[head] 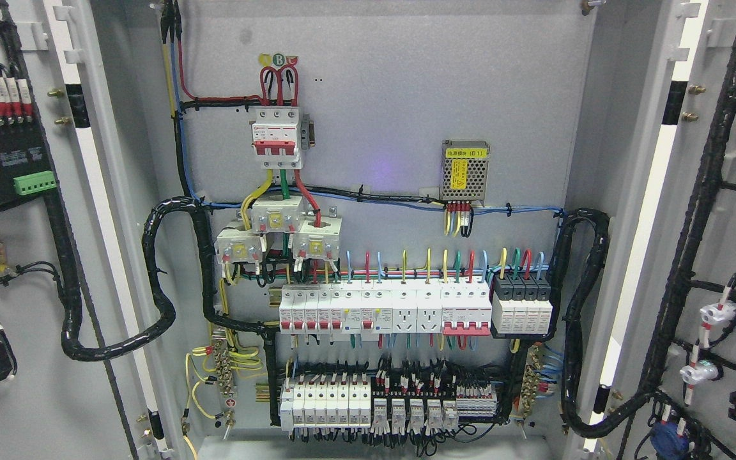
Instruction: Open door with both hands
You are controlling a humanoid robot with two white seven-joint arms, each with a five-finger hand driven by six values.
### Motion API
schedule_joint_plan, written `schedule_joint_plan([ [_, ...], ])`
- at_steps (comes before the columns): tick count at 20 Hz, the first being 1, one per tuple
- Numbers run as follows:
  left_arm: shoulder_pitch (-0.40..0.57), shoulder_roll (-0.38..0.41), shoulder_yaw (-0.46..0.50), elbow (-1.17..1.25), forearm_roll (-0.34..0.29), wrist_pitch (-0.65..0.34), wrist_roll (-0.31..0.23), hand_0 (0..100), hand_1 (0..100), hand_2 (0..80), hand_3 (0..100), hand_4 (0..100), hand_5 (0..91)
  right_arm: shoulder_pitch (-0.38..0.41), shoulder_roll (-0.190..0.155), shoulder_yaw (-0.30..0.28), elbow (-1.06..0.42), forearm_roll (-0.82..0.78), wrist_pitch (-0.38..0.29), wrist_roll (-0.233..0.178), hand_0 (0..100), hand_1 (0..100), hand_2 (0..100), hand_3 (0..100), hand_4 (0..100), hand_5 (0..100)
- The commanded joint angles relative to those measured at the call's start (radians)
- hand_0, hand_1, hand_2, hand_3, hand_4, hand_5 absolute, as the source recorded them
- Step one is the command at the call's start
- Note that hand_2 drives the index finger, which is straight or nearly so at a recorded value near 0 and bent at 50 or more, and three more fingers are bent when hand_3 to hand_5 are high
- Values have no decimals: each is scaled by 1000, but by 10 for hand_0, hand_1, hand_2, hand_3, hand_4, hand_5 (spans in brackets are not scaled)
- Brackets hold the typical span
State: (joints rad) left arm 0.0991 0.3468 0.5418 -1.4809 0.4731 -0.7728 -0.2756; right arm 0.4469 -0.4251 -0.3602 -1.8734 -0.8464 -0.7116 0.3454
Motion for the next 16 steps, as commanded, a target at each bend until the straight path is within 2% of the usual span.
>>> schedule_joint_plan([
  [1,-61,93,26,240,7,-669,4,120,389,0,0,0,0,13,-1,-48,37,-10,0,-2,120,389,0,0,0,0],
  [6,-82,109,18,297,6,-652,3,120,389,0,0,0,0,19,-1,-55,36,-58,0,0,120,389,0,0,0,0],
  [11,-84,109,15,297,6,-522,3,120,389,0,0,0,0,19,-3,-57,36,-71,0,0,120,389,0,0,0,0],
  [16,-82,110,15,286,7,-522,3,120,389,0,0,0,0,19,-3,-57,36,-71,0,0,120,389,0,0,0,0],
])
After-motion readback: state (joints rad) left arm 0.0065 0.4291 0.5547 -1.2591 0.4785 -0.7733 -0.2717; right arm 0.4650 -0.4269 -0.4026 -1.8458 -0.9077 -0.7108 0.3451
